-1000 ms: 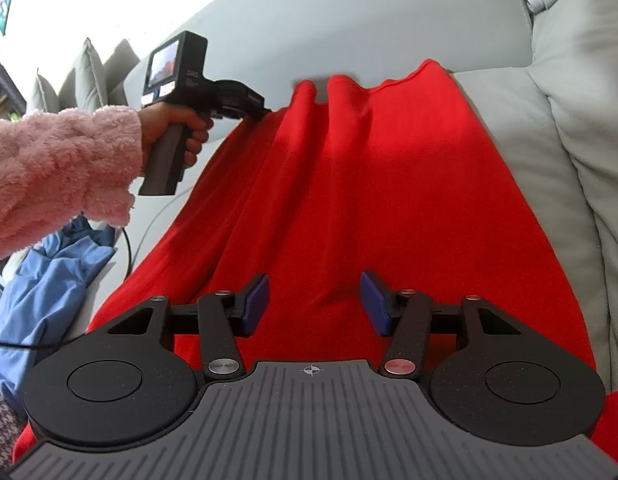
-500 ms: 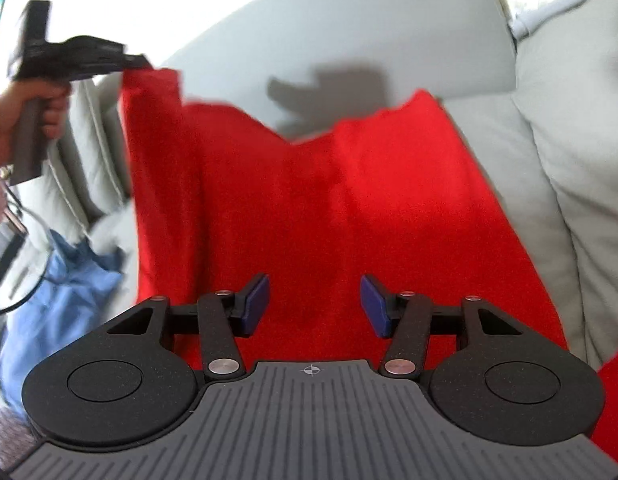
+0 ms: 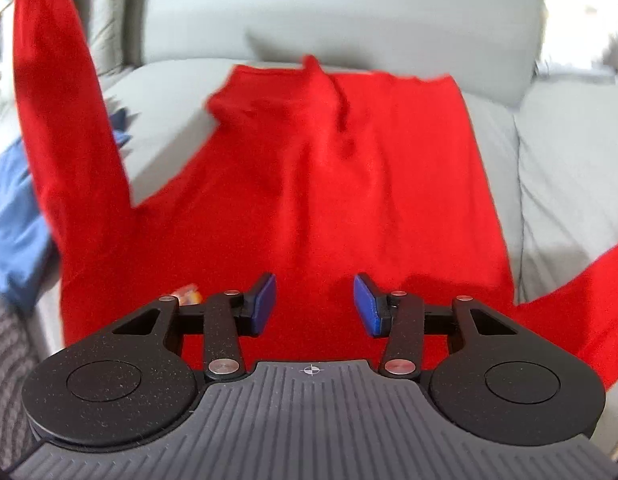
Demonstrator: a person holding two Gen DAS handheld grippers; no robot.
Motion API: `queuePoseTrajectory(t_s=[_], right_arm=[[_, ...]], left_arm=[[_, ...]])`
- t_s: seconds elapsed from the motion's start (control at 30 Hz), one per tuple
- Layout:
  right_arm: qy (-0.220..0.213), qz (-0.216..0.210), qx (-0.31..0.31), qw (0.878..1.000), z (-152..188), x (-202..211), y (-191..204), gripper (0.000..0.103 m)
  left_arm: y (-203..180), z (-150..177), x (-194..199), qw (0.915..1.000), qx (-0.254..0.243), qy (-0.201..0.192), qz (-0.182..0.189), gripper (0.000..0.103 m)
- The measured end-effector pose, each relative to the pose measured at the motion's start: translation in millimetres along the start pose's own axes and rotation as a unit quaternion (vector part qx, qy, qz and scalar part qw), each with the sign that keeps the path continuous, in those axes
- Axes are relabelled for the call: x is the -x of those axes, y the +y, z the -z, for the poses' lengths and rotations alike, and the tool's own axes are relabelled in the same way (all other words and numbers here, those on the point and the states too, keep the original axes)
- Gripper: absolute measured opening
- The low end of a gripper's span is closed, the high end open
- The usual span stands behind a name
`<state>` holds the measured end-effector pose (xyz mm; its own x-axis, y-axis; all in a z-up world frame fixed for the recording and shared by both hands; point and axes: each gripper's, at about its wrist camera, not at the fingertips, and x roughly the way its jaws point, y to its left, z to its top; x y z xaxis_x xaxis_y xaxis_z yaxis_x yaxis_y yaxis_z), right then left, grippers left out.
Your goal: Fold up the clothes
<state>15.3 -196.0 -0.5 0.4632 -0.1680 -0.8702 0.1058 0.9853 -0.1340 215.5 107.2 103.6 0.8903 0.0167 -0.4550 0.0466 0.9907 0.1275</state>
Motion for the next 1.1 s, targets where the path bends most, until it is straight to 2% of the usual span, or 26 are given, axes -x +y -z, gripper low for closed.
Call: queuePoseTrajectory(t_s=[0.03, 0.17, 0.23, 0.3, 0.33, 0.37, 0.4, 0.43, 0.53, 0.6, 0.63, 0.7, 0.73, 0.83, 0.9, 0.97, 1.0, 1.1], right_arm=[[0.0, 0.0, 0.014, 1.0, 0.8, 3.4, 7.2, 0.051], [0.011, -0.005, 0.033, 0.999, 2.6, 3.0, 26.8, 0.052], [0.021, -0.005, 0.034, 0.999, 0.2, -1.8, 32.9, 0.052], [0.035, 0.002, 0.044, 0.998, 1.9, -10.9, 41.8, 0.052], [0.041, 0.005, 0.047, 0.998, 2.5, -14.8, 45.6, 0.052], [0.045, 0.008, 0.047, 0.998, 2.9, -16.7, 48.4, 0.052], [0.046, 0.008, 0.045, 0.998, 3.5, -16.3, 51.6, 0.052], [0.046, 0.005, 0.043, 0.998, 4.3, -14.6, 54.9, 0.052], [0.038, -0.015, 0.051, 0.998, 11.5, 0.2, 64.7, 0.052], [0.03, -0.028, 0.062, 0.997, 17.9, 11.2, 72.2, 0.052], [0.026, -0.037, 0.068, 0.997, 21.7, 17.2, 76.0, 0.052], [0.017, -0.055, 0.081, 0.995, 30.6, 29.8, 85.0, 0.052], [0.012, -0.064, 0.088, 0.994, 35.0, 35.3, 90.2, 0.052], [-0.001, -0.084, 0.11, 0.99, 45.1, 45.3, 107.3, 0.052], [-0.008, -0.095, 0.125, 0.988, 50.0, 47.3, 120.4, 0.052], [-0.005, -0.101, 0.127, 0.987, 51.1, 44.3, 129.7, 0.052], [-0.005, -0.102, 0.125, 0.987, 51.0, 43.0, 132.2, 0.052], [-0.003, -0.106, 0.115, 0.988, 49.4, 39.6, 135.2, 0.053]], left_arm=[[13.8, -0.4, 14.1, 0.9998, 0.012, -0.014, 0.005, 0.0], [41.6, -21.6, 62.5, 0.9966, 0.042, -0.062, 0.037, 0.0], [44.8, -35.4, 81.9, 0.9948, 0.024, -0.091, 0.04, 0.0], [39.1, -42.8, 65.9, 0.9961, -0.006, -0.084, 0.027, 0.0], [38.3, -43.6, 53.9, 0.9971, -0.01, -0.071, 0.027, 0.008], [40.9, -35.6, 39.6, 0.999, -0.008, -0.035, 0.027, 0.014], [46.3, -20.8, 22.5, 0.9995, 0.011, 0.002, 0.031, 0.016], [51.1, -5.4, 11.4, 0.9987, 0.028, 0.025, 0.034, 0.02], [59.6, 56.6, -19.5, 0.9914, 0.088, 0.09, 0.036, 0.023], [62.7, 114.4, -33.9, 0.9793, 0.146, 0.131, 0.049, 0.022], [63.2, 132.8, -36.2, 0.9743, 0.166, 0.142, 0.056, 0.022], [62.2, 183.3, -44.6, 0.9571, 0.223, 0.171, 0.07, 0.02], [62.0, 191.2, -43.8, 0.9543, 0.235, 0.17, 0.072, 0.02], [66.3, 219.4, -49.5, 0.9391, 0.298, 0.153, 0.078, 0.02], [70.4, 233.3, -57.1, 0.9245, 0.34, 0.153, 0.08, 0.019], [74.8, 244.0, -62.7, 0.909, 0.377, 0.158, 0.081, 0.01], [77.6, 248.0, -66.5, 0.9009, 0.396, 0.159, 0.08, 0.01], [84.8, 256.4, -75.4, 0.8838, 0.435, 0.158, 0.07, 0.01]])
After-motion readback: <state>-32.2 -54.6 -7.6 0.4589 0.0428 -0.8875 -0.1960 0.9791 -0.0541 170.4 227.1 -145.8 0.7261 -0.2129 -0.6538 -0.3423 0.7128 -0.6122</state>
